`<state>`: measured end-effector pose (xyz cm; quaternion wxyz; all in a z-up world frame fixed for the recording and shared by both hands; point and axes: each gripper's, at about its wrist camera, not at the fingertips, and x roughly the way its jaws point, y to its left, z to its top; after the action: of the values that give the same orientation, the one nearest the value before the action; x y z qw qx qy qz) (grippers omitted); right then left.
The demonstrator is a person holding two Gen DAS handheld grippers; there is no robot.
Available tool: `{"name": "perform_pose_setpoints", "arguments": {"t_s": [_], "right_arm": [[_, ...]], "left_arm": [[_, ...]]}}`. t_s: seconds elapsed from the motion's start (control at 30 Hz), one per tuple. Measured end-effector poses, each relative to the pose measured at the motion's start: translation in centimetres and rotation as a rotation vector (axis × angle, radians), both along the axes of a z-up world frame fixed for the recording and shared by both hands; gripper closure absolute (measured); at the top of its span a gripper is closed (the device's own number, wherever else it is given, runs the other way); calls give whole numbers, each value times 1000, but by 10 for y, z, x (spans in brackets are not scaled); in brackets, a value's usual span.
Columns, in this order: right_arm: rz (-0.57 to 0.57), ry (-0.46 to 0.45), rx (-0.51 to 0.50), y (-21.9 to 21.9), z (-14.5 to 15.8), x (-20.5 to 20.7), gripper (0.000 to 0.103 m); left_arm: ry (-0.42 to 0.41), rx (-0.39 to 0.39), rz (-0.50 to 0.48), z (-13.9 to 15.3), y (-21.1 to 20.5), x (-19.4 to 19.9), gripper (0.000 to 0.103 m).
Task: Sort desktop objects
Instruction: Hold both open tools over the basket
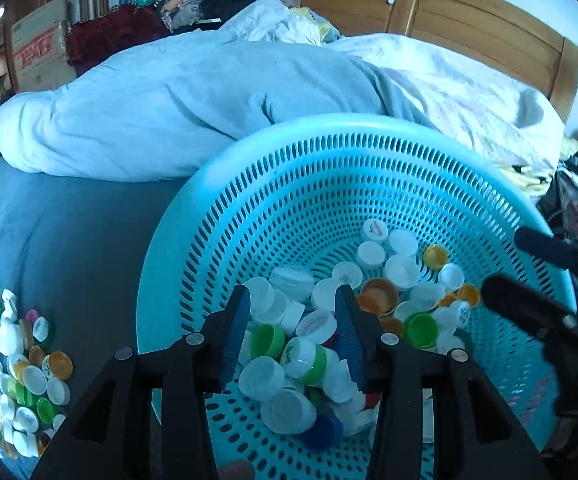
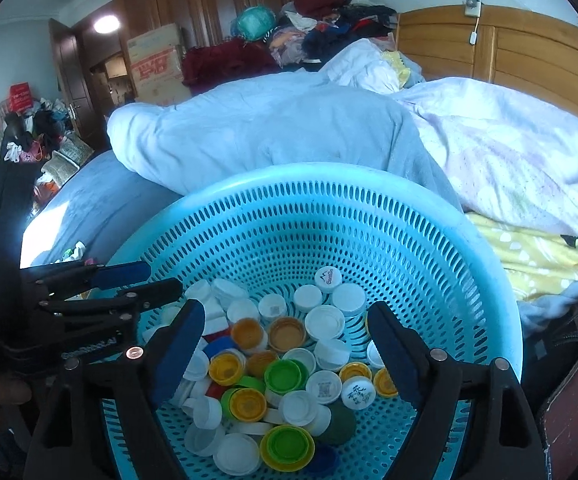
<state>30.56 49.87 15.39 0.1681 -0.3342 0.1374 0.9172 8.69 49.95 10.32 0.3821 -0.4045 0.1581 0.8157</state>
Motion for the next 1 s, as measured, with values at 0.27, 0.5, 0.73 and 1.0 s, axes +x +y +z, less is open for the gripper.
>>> {"name": "perform_pose_setpoints", "arguments": {"t_s": [0.27,0.5,0.73,1.0], "right_arm": [[-4,-6,-5,0,-4,1,15],[37,4,-26,-19,1,-1,15],[93,-19,-1,-56,-1,-5,14],[72,139,137,-90,56,8,14]], "left_arm": [[-79,105,75,1,-10,-19,64],[-88,122,156,0,-45,-18,64],[-101,121,165,-1,-82,-4,64],[97,78,177,19,-162,11,50]]}}
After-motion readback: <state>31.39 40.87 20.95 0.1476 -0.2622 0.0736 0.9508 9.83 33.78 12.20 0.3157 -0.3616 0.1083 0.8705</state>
